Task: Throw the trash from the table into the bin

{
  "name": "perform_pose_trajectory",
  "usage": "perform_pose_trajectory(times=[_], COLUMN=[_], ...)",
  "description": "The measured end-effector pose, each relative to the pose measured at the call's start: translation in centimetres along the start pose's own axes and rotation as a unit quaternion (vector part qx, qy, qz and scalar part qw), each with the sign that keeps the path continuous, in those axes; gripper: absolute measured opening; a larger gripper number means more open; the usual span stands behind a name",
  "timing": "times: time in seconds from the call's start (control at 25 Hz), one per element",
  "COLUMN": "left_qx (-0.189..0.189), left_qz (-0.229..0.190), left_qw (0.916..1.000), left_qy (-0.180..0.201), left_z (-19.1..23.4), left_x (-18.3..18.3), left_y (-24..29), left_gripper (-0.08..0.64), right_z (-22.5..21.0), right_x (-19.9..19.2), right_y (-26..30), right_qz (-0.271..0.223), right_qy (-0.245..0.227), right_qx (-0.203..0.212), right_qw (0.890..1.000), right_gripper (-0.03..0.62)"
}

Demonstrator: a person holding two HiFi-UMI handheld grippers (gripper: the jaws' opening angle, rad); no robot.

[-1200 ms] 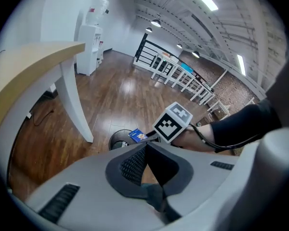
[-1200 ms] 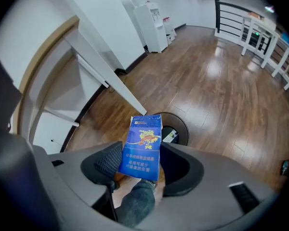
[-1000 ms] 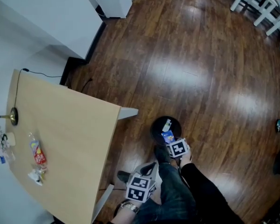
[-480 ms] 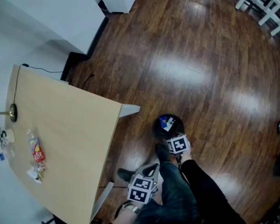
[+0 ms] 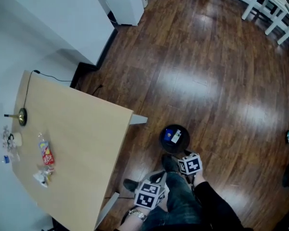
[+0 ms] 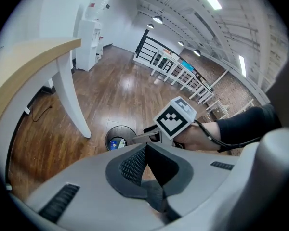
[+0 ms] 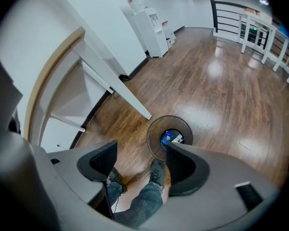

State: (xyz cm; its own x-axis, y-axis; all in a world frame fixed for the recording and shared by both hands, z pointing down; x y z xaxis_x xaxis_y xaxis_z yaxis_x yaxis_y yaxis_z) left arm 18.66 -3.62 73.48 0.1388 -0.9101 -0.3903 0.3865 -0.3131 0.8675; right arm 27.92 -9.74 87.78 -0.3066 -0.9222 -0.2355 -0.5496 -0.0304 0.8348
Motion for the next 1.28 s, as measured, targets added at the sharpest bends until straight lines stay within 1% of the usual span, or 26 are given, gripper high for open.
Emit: perform_pose_trajectory(times=[0.2,0.28,0.36,0.44,0.52,0.6,0.72,0.8,0.88,0.96,1.12,1.28], left_qx=[-0.004,-0.008,-0.011,-0.006,0.017,0.049,0.100,0.135,0.161,0.175,0.201,0.221], left_qz=[0.000,-0.008,-0.022,-0.036,-0.046,-0.054,-0.075,-0.087,-0.098,-0.109,-0.131,-0.155], left_qw=[0.9998,0.9997,0.9997,0.9991,0.9981,0.9953,0.9862,0.9782,0.9707,0.9647,0.9524,0.9364], left_qy=[0.021,0.020,-0.001,-0.020,-0.038,-0.064,-0.108,-0.131,-0.150,-0.163,-0.188,-0.224], left_z=[-0.9,-1.2,-1.4,-1.4,-0.7,0.8,4.0,6.3,8.7,10.9,15.8,20.7], left_x=[0.4,0.4,0.4,0.3,0.0,-0.4,-1.7,-2.9,-4.1,-5.2,-7.2,-8.9], left_y=[-2.6,-4.0,-5.8,-7.9,-10.2,-12.9,-17.5,-19.9,-21.9,-23.5,-26.3,-29.8], left_gripper=[0.003,0.002,0.003,0.003,0.005,0.005,0.005,0.006,0.006,0.006,0.006,0.006], right_z=[4.7,6.8,8.9,10.9,13.0,15.6,20.2,23.5,26.5,29.5,35.5,41.7], right_x=[0.7,0.9,1.1,1.5,2.3,3.2,4.2,5.2,6.2,7.1,8.4,9.1], right_y=[-6.9,-9.4,-11.8,-13.9,-15.4,-15.9,-14.9,-14.2,-13.3,-12.5,-10.3,-8.2], right_qz=[-0.042,-0.053,-0.061,-0.068,-0.075,-0.079,-0.075,-0.070,-0.066,-0.065,-0.053,-0.034], right_qy=[-0.028,-0.037,-0.047,-0.059,-0.074,-0.093,-0.138,-0.170,-0.194,-0.214,-0.252,-0.283], right_qx=[0.023,0.034,0.044,0.052,0.063,0.085,0.122,0.139,0.152,0.162,0.166,0.171], right_qw=[0.998,0.997,0.996,0.995,0.992,0.989,0.980,0.973,0.967,0.961,0.952,0.943], right_gripper=[0.328,0.328,0.328,0.328,0.328,0.328,0.328,0.328,0.328,0.328,0.328,0.328])
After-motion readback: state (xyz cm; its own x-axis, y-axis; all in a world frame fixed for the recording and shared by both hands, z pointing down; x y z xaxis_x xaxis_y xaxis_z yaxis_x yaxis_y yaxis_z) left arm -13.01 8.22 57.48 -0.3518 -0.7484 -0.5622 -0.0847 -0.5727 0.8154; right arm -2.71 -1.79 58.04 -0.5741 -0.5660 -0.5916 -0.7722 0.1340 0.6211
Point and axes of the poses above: the fingertips, and each gripper's own axes: y forward along the fingers, z to its left, x out of its top, the point moved 3 cm from there along -y, backward along the fingers, and after that the axes turned 7 degrees about x, right-handed, at the moved point
